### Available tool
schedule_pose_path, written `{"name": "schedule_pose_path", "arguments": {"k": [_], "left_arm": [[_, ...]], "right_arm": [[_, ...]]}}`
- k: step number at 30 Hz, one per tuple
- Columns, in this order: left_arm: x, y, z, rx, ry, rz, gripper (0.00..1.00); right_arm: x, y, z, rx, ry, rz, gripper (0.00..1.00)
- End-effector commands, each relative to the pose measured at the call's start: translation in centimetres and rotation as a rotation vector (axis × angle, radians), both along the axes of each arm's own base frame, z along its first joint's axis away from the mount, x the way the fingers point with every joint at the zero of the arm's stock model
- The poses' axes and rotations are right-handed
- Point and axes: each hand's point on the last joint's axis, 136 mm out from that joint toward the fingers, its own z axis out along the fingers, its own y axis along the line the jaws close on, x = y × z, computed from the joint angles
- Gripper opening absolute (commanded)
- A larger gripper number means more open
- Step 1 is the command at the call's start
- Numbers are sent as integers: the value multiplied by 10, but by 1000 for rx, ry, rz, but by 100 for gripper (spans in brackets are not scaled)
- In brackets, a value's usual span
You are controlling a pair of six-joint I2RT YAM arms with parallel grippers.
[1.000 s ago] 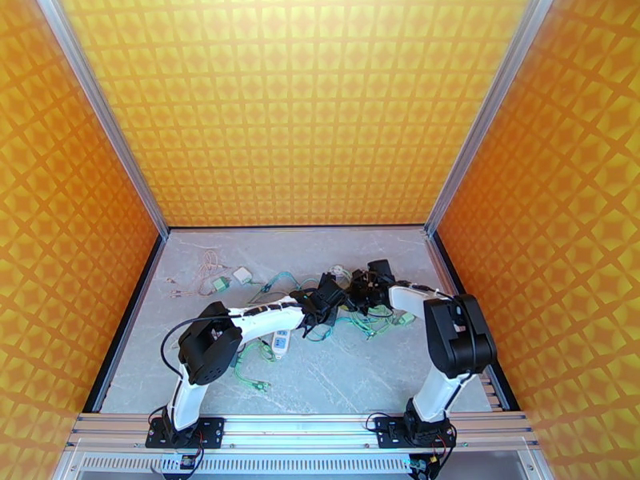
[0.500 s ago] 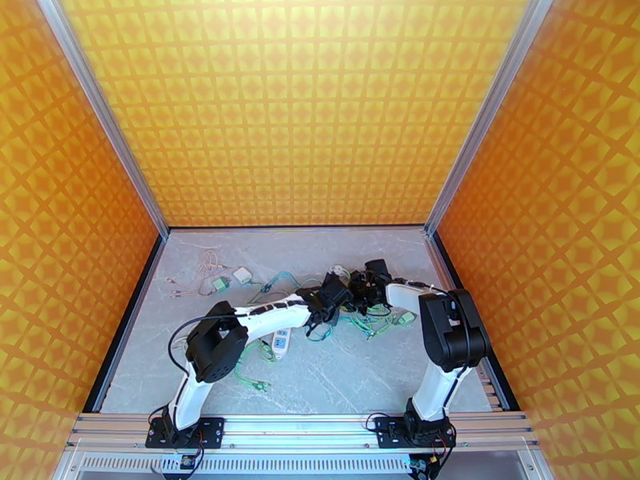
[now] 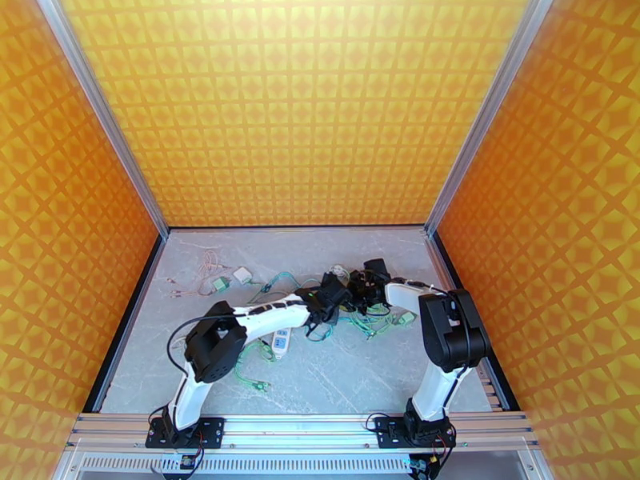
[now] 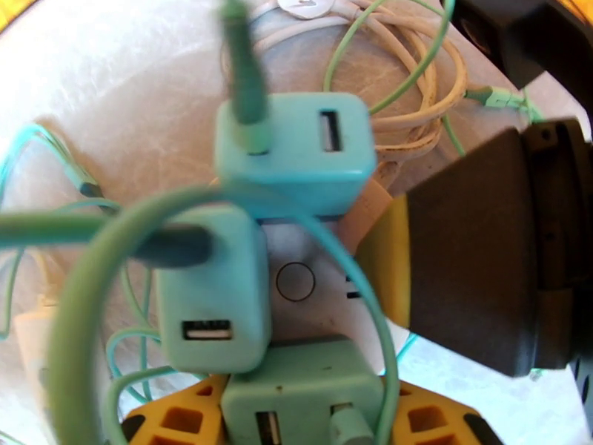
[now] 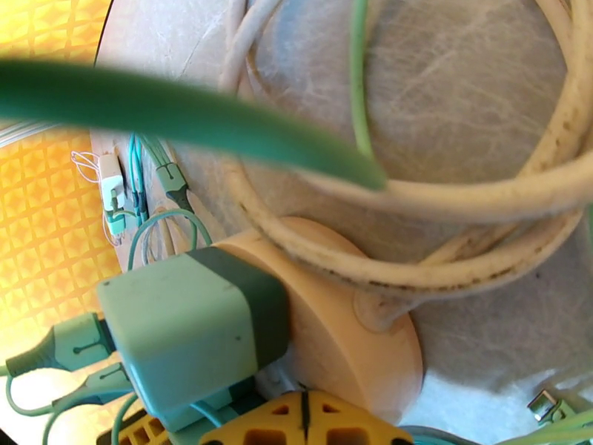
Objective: Pull the plug off the socket
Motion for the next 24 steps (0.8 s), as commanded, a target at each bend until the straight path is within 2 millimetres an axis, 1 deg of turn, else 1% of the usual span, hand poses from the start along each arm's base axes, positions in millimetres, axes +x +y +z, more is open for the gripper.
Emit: {"name": "schedule_pose_path", "arguments": {"k": [1, 3, 9, 14, 17, 19, 21, 24], "left_arm": [[0, -4, 21, -131, 45, 25, 18], [1, -4, 23, -128, 40, 17, 18], [-4, -12, 13, -50, 32, -29, 17], [-12, -24, 15, 124, -70, -104, 16], [-18, -32, 14, 195, -110, -143, 15], [-19, -32, 11, 196, -97, -123, 14], [-19, -30, 11, 178, -88, -104, 13], [-17, -27, 16, 136, -72, -83, 13]], "right_arm": [[-48, -35, -65, -239, 225, -33, 0], [-48, -35, -65, -239, 227, -33, 0], [-47, -35, -64, -241, 223, -30, 0], [-47, -33, -64, -245, 225, -27, 0], [-47, -33, -66, -246, 229, -25, 0], [-46, -33, -66, -243, 228, -25, 0], [-47, -33, -66, -245, 229, -24, 0], [-47, -33, -66, -250, 228, -24, 0]]}}
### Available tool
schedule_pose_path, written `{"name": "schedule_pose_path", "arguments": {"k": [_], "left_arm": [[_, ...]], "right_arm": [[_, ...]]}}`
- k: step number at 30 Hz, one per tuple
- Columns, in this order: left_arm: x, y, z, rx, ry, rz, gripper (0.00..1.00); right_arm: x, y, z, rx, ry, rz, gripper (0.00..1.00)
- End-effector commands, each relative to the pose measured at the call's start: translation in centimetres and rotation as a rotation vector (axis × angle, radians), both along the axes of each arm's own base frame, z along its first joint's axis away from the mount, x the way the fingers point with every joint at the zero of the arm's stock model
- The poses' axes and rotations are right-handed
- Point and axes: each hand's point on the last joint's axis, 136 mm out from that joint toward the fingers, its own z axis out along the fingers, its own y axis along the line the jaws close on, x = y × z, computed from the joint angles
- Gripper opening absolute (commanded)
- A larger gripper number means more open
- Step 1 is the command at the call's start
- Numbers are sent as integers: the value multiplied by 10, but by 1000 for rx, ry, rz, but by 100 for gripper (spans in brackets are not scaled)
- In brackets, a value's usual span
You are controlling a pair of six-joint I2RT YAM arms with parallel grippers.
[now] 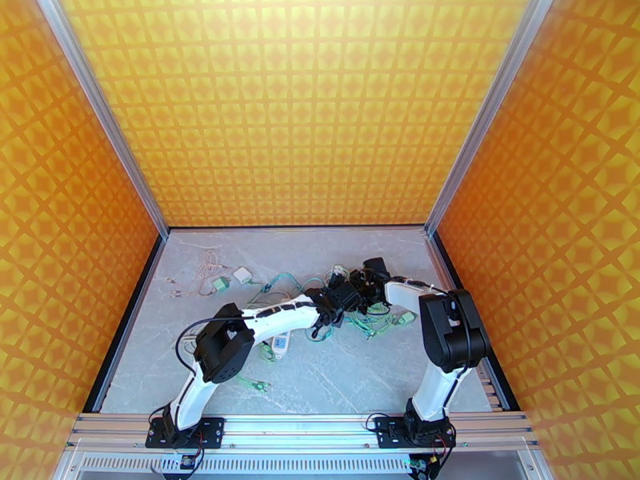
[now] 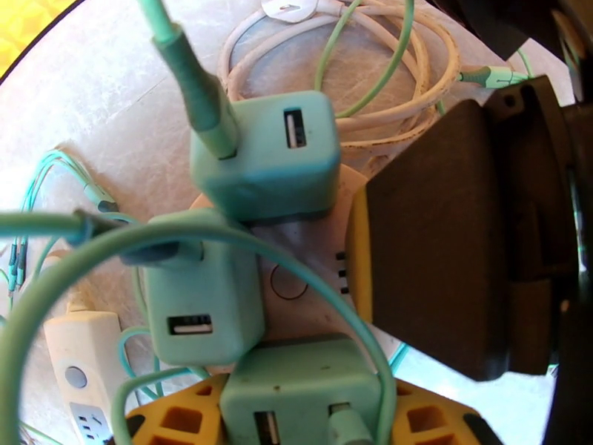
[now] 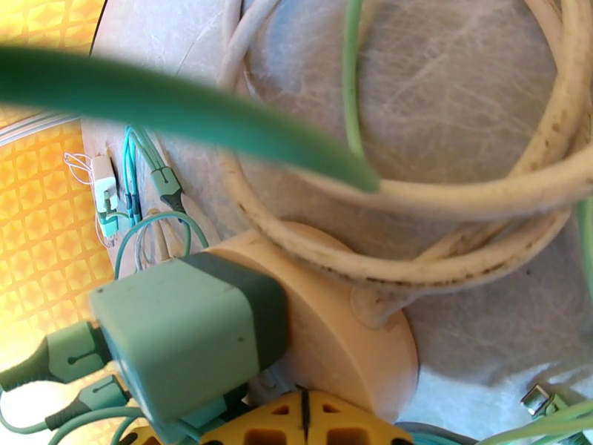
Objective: Pull the plug off the socket
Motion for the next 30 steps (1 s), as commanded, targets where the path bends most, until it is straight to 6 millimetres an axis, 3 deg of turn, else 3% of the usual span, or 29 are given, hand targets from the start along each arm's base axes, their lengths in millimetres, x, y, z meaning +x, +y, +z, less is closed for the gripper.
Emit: {"name": "schedule_pose_path", "arguments": {"k": [1, 8, 11, 25, 30], "left_arm": [[-7, -14, 15, -79, 20, -23, 13], [11, 4, 36, -295, 100, 71, 12], [14, 6, 42, -312, 96, 72, 12], [-5, -24, 31, -73, 27, -76, 10], [-5, -21, 30, -75, 32, -56, 9]], "right_arm": [[-47, -32, -66, -225, 221, -27, 0], [-47, -33, -66, -231, 218, -26, 0], [-48, -33, -66, -231, 221, -26, 0], [-47, -33, -65, -232, 219, -25, 0], [-47, -33, -64, -235, 219, -23, 0]]}}
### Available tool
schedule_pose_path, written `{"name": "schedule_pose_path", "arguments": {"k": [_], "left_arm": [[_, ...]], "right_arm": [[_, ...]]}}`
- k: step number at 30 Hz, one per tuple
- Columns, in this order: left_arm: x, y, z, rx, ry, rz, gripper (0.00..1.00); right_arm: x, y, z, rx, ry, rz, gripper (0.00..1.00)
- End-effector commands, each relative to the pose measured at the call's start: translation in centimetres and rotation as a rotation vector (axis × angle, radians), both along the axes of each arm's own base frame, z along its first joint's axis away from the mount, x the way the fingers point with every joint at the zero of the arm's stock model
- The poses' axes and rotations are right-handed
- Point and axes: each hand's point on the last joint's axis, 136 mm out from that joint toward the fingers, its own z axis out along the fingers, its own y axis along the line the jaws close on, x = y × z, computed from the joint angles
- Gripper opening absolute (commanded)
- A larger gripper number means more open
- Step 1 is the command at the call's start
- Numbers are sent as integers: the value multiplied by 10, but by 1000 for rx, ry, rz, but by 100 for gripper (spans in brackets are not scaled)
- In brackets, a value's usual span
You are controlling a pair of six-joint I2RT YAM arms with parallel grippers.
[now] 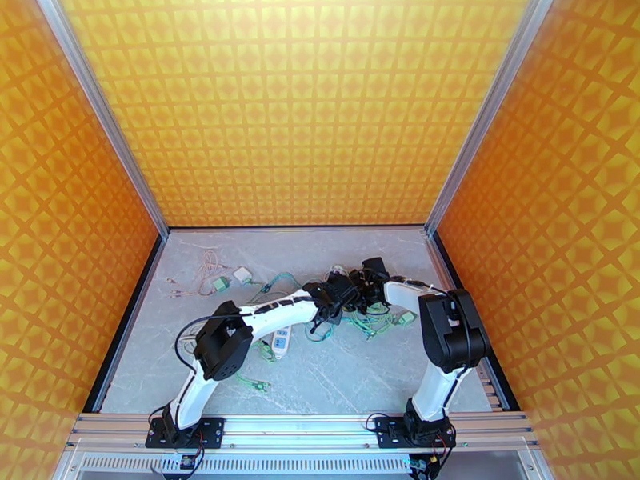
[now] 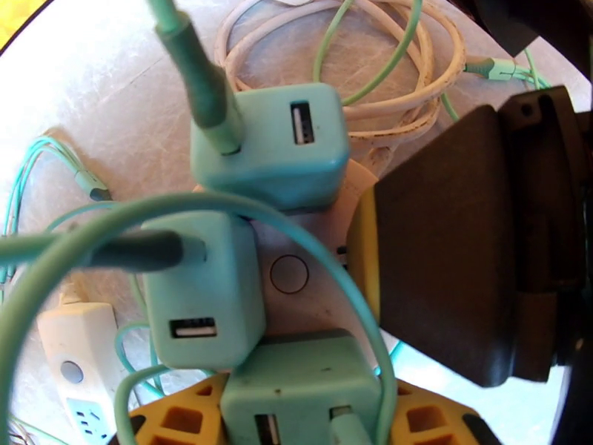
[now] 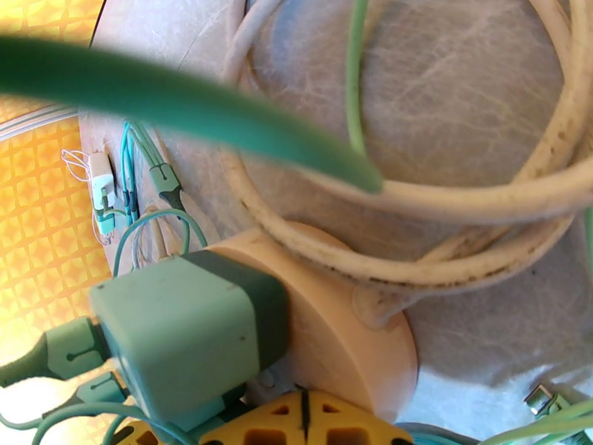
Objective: Pull the plug off the socket
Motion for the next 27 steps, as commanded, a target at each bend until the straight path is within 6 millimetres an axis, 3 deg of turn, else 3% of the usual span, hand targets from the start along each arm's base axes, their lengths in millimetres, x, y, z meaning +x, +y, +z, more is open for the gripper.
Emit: {"name": "schedule_pose_path", "arguments": {"k": [1, 7, 12, 22, 27], "left_arm": [[-3, -20, 28, -76, -29, -29, 8], [13, 1, 40, -261, 45, 80, 6], [18, 4, 45, -275, 45, 82, 6], [-2, -30, 33, -33, -19, -88, 5], [-6, -33, 25, -12, -5, -75, 4]], "right_arm": [[-46, -34, -64, -223, 222, -36, 0], [-46, -34, -64, -223, 222, -37, 0], [-45, -34, -63, -221, 219, -40, 0], [-46, -34, -63, -221, 219, -39, 0], [-46, -34, -63, -223, 221, -38, 0]]}}
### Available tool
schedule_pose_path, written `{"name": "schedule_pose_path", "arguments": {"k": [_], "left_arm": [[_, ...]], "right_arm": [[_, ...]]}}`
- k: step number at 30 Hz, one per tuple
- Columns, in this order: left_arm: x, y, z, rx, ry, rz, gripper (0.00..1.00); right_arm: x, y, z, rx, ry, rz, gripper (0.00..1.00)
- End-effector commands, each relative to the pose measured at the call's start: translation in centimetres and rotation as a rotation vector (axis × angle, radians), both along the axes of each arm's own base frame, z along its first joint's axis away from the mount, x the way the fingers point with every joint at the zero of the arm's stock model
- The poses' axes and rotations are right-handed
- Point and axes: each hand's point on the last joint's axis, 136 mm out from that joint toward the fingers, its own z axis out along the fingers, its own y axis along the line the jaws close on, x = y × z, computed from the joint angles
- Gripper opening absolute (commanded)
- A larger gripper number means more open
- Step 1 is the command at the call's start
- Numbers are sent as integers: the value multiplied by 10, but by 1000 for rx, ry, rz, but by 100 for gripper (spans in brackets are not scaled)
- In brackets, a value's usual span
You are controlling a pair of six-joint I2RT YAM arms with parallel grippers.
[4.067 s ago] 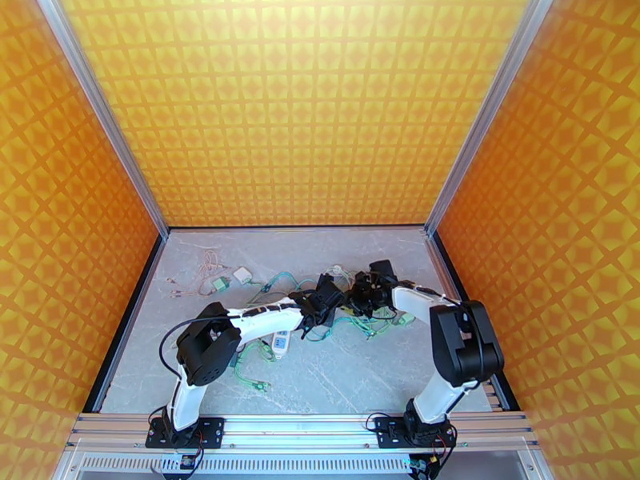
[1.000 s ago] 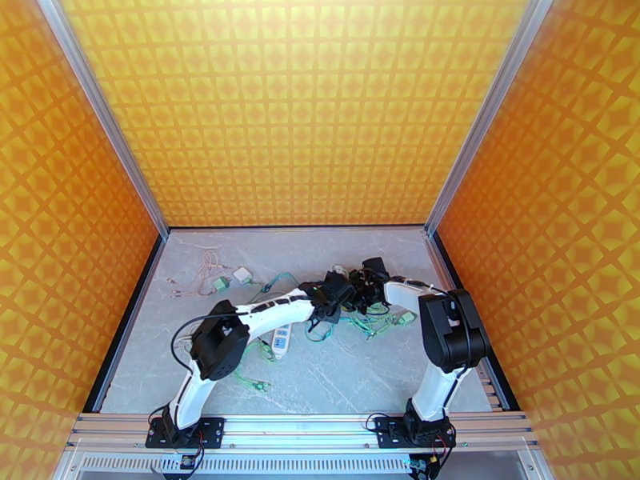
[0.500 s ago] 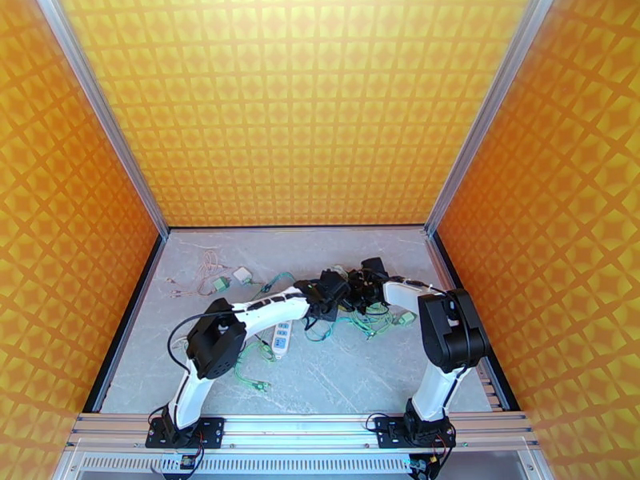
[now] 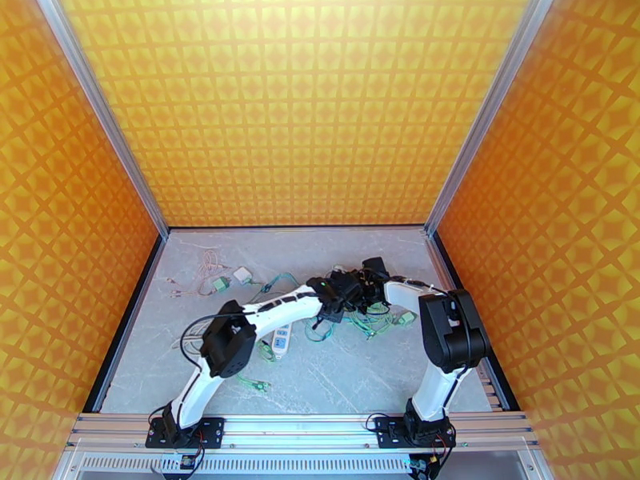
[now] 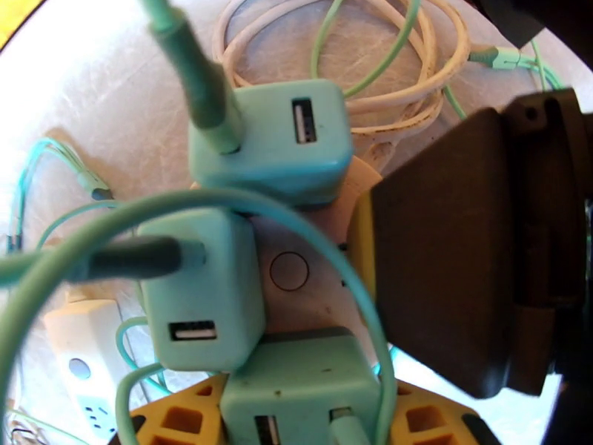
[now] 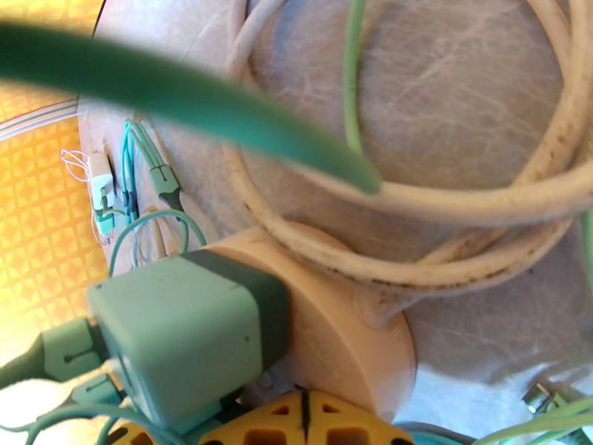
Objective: Pull the plug off the socket
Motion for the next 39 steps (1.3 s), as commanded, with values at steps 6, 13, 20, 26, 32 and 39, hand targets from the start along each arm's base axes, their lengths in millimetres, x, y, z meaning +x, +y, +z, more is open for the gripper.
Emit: {"name": "schedule_pose_path", "arguments": {"k": [6, 13, 20, 26, 32, 39], "left_arm": [[5, -13, 31, -167, 8, 21, 2], [23, 10, 47, -361, 73, 143, 1], [16, -2, 41, -281, 67, 74, 0], [2, -25, 39, -68, -29, -64, 0], [-4, -31, 31, -69, -10, -49, 0], [15, -1, 38, -237, 106, 118, 0]], "right_arm": [[-45, -33, -64, -220, 220, -39, 0], [-46, -33, -64, -220, 221, -36, 0], [-45, -33, -63, -219, 219, -37, 0], [-46, -33, -63, -223, 220, -36, 0], [-47, -33, -64, -224, 222, -35, 0], [-48, -35, -65, -230, 223, -34, 0]]}}
